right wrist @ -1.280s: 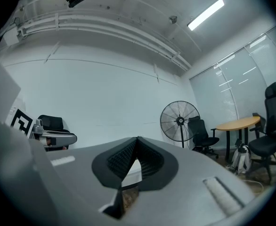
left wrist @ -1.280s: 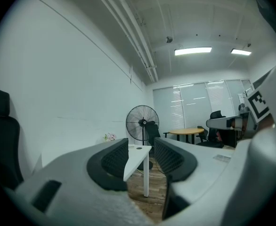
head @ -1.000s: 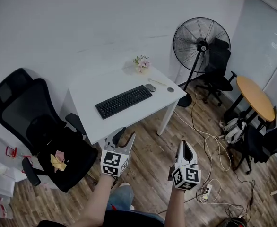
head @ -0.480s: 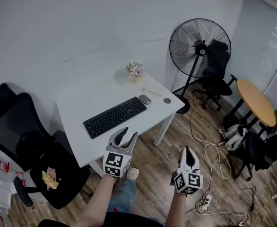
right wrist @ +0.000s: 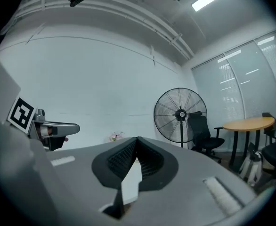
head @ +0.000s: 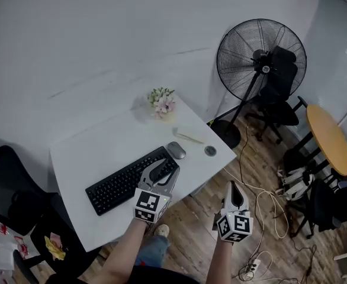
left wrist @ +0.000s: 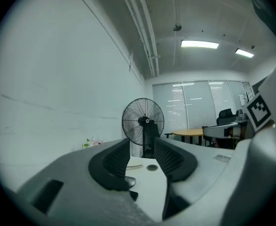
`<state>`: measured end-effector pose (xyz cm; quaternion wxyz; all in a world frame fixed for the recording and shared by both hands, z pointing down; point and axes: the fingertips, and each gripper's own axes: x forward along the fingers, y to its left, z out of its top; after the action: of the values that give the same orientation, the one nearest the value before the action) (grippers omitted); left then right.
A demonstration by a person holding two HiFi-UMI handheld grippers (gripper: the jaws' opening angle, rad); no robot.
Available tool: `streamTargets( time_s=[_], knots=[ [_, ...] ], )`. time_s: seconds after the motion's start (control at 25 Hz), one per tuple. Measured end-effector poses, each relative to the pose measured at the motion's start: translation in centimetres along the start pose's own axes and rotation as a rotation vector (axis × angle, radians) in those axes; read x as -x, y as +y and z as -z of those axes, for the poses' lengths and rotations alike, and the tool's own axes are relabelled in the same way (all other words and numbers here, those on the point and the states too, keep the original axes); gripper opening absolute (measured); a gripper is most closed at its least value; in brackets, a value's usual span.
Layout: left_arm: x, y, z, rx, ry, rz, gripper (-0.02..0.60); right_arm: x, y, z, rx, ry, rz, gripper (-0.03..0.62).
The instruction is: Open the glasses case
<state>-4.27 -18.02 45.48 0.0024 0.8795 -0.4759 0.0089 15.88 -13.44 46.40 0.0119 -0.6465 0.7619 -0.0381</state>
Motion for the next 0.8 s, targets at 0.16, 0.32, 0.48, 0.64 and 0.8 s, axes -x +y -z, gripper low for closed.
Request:
streamTargets(
  time_s=[0.16,0.32,0.48,0.64,0.8],
  knots=[
    [-6.0,2.6,0.2,0.015,0.018,0.014,0.163,-6.7,-1.3,-0.5,0.004,0.016,-0.006,0.012],
    [-10.3,4.4,0.7,0.018,0.039,0.032,0.163,-11.5,-2.3,-0.1,-0.010,0.035,-0.006,0.012],
    [-13.3,5.4,0.4,0.022,0.038,0.044,0.163,-14.4,-3.0,-0.6,-0.007,0.042,-0.004,0.012],
    [-14.9,5.8,0.3,0.033,0.036,0.045,0.163,-15.0,-3.9,-1.2,0.003,0.054,0.004,0.012],
    [-16.3,5.8,-0.1,0.037,0.034,0.039,0.163,-15.5,-5.3,-1.8,0.002,0.051,0.015,0.012]
  ],
)
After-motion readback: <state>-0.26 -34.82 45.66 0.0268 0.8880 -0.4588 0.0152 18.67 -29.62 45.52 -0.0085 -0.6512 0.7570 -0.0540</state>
